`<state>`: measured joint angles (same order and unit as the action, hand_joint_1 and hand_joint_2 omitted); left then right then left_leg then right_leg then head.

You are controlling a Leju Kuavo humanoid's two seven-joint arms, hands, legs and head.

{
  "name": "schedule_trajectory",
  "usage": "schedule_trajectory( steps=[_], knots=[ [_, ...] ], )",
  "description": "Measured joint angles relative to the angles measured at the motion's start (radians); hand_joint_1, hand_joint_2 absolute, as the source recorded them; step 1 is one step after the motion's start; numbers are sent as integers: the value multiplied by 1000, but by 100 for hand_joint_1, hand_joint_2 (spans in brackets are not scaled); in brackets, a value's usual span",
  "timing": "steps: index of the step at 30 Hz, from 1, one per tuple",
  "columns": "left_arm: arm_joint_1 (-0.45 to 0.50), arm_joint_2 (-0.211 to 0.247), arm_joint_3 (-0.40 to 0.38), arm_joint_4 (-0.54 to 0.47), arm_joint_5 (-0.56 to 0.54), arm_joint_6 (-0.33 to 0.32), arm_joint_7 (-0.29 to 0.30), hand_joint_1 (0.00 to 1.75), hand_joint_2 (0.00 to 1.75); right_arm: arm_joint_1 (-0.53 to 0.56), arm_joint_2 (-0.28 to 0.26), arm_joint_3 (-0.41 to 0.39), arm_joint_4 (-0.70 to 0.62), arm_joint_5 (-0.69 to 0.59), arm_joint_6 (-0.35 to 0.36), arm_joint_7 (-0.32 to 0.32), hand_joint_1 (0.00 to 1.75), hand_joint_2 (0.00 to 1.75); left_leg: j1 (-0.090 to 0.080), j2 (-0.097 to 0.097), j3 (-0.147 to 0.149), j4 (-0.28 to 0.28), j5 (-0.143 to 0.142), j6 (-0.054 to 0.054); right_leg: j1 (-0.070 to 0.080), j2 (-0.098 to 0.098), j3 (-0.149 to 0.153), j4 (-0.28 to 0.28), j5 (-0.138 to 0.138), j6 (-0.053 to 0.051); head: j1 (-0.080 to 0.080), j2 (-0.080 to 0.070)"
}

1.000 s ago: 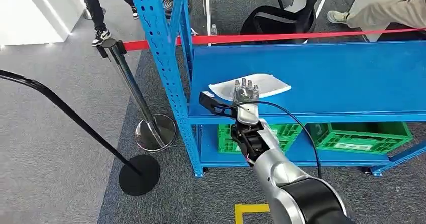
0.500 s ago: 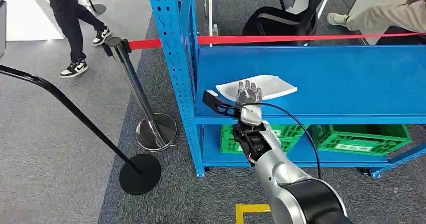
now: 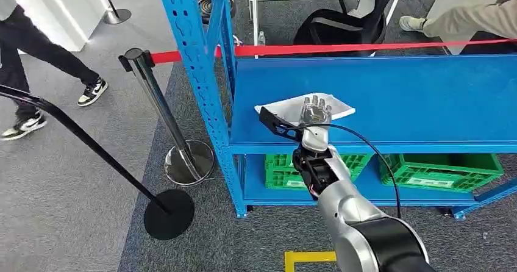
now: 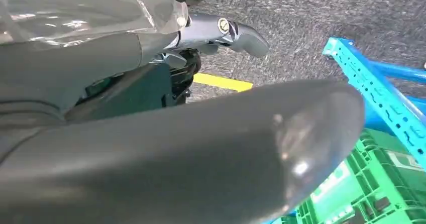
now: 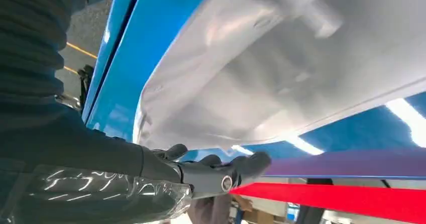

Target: Take the parts from the cabinet and place them on the table.

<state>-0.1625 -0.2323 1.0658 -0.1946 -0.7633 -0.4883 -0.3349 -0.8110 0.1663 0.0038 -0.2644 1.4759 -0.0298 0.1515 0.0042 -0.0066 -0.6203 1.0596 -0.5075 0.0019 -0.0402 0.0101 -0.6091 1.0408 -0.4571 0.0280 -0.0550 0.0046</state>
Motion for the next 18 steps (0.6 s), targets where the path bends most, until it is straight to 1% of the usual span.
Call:
schedule_trajectory(
  steps=[1, 2, 3, 4, 5, 6, 8, 9, 10, 11, 12, 13, 15, 18],
  knots=[
    [0, 0, 0, 0, 0, 0, -1, 0, 0, -2, 0, -2, 0, 1, -1, 4, 0, 175, 3, 1, -30, 68, -36, -6, -1, 0, -1, -1, 0, -7, 1, 0],
    [1, 0, 0, 0, 0, 0, -2, 0, 0, -3, -2, -4, 0, 1, -1, 6, 0, 175, 7, 1, -64, 140, -67, -11, -1, -1, -2, -1, 0, -10, 0, 0],
    [3, 0, 0, 0, 0, 0, -2, 0, 0, -2, -5, -6, 0, 1, -1, 6, 0, 175, 10, 1, -102, 215, -92, -16, 0, -2, -2, -1, -1, -10, 2, 0],
    [6, 0, 0, 0, 0, -1, -3, 0, 0, -2, -7, -6, 0, 1, -1, 6, 0, 175, 13, 1, -120, 252, -97, -18, 0, -3, -2, -1, -1, -11, 0, 0],
    [8, 0, 0, 0, 0, -1, -5, 0, 0, -3, -8, -7, 0, 2, -1, 6, 0, 175, 15, 1, -117, 239, -80, -19, 0, -2, -1, -1, -1, -11, 1, 0],
    [8, 0, 0, 0, 0, -1, -5, 0, 0, -4, -9, -7, 0, 2, 0, 5, 0, 175, 16, 1, -91, 183, -43, -19, -1, -2, -1, -1, -1, -11, 0, 0],
    [5, 0, 0, 0, 0, -1, -6, 0, 0, -9, -11, -9, 0, 2, 0, 4, 0, 175, 17, 2, 3, -5, 44, -19, -2, -1, 1, -1, -1, -11, 1, 0],
    [4, -1, 0, 0, 0, -1, -7, 0, 0, -13, -12, -9, 0, 2, 0, 4, 0, 175, 16, 2, 32, -61, 39, -24, 0, 0, 1, -1, -2, -10, 1, 0],
    [3, -2, 0, 0, 0, -1, -7, 0, 0, -16, -14, -10, 0, 2, 0, 4, 0, 175, 14, 1, 46, -72, 34, -43, 5, 1, -3, 0, -3, -8, 1, 0],
    [4, -2, 0, 0, 0, -2, -7, 0, 0, -16, -15, -10, 0, 2, 0, 3, 0, 175, 14, 0, 44, -71, 35, -44, 5, 0, -3, -1, -3, -7, 3, 0],
    [5, -3, 0, 0, 0, -2, -7, 0, 0, -15, -16, -10, 0, 2, 0, 3, 0, 175, 13, 0, 43, -69, 38, -41, 5, 0, -2, -1, -3, -7, 1, 0],
    [5, -2, 0, 0, 0, -2, -7, 0, 0, -14, -16, -10, 0, 3, 0, 3, 0, 175, 12, -2, 42, -68, 37, -41, 4, 0, -1, -3, -2, -6, 3, 0],
    [5, -2, 0, 0, 0, -3, -8, 0, 0, -15, -18, -10, 0, 5, 0, 3, 0, 175, 11, -2, 42, -68, 37, -40, 3, 0, 2, -9, 1, -1, 2, 0],
    [5, -2, 0, 0, 0, -4, -12, 0, 0, -15, -22, -11, 0, 5, -2, 3, 0, 175, 11, -2, 42, -68, 37, -37, 3, 0, 6, -16, 4, 3, 2, 0]
  ],
)
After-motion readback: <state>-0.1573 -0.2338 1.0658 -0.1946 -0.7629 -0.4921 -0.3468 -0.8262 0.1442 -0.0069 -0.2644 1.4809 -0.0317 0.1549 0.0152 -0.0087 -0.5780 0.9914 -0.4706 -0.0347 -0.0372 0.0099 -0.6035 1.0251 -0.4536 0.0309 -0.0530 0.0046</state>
